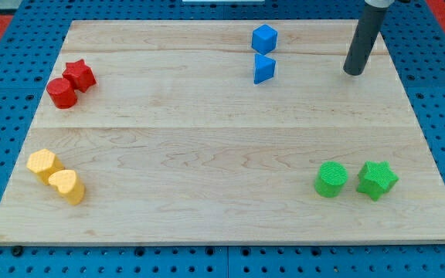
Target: Move the green star towards the center of the board
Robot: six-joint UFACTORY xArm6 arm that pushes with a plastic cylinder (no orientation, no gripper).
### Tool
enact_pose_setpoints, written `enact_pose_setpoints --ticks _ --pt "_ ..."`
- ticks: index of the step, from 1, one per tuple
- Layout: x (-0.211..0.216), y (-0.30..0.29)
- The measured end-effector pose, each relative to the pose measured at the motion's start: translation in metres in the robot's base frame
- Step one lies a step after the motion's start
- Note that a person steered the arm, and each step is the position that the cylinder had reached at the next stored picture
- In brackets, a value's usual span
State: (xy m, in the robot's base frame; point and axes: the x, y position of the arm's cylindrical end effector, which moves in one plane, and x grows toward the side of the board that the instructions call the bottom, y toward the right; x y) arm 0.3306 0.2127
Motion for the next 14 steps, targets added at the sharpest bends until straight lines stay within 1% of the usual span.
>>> enact_pose_setpoints --ticks 2,3,4,5,6,7,8,9,10,11,12,13,14 --pt "0.043 0.032" --pt "0.07 0.034" --pt "0.123 0.044" --pt "0.188 0.052" --pt "0.219 0.046" --pt "0.217 -0.007" --pt "0.212 -0.073" --pt "0.212 -0.084" --pt "0.199 -0.124" --pt "0.19 -0.134" --pt "0.227 -0.129" --pt "0.238 -0.193" --pt "0.188 -0.197"
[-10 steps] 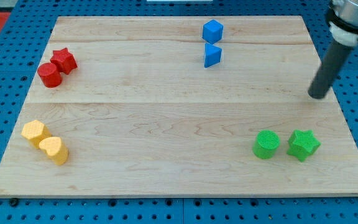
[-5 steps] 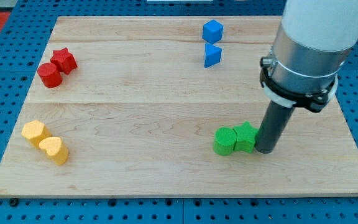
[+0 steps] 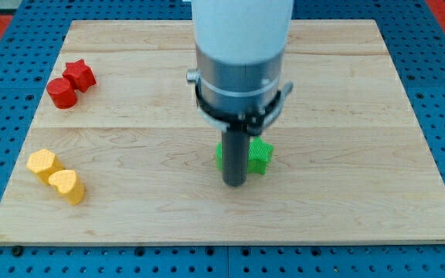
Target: Move the green star towards the center of the board
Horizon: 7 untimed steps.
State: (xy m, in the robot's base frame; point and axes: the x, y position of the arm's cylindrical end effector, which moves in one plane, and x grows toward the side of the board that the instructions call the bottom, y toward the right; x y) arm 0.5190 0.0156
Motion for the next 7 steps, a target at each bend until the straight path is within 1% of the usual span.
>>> enact_pose_setpoints --ticks 1,2,3,4,6,7 --pt "-0.025 0.008" --pt "-0.024 0.008" --pt "0.011 0.009" --pt "0.012 0.046" --pt "-0.075 0.045" --pt "-0.091 0.058"
